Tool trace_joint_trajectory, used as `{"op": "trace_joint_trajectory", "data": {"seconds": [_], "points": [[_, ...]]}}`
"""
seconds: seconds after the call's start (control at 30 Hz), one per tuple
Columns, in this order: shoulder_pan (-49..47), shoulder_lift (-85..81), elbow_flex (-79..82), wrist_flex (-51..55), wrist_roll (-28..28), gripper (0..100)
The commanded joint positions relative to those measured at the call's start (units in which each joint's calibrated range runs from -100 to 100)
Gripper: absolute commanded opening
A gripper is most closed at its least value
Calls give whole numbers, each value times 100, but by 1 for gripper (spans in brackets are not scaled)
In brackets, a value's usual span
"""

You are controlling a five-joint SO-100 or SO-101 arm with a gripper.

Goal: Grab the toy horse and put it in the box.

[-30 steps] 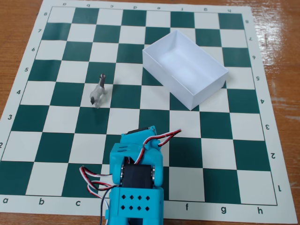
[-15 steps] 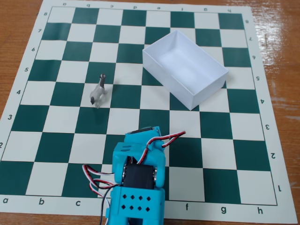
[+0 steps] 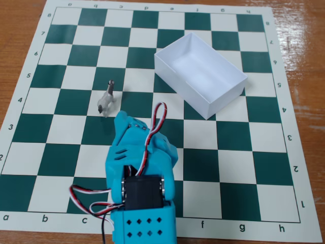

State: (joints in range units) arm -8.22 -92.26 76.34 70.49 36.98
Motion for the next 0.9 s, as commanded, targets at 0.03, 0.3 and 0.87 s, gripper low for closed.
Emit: {"op": "trace_joint_trajectory", "data": {"seconds": [0.03, 0.3, 0.87], "points": [[-71, 854, -1093, 27, 979, 27], [236, 3456, -2668, -521, 1301, 27], [-257, 8801, -6154, -687, 793, 28]]}}
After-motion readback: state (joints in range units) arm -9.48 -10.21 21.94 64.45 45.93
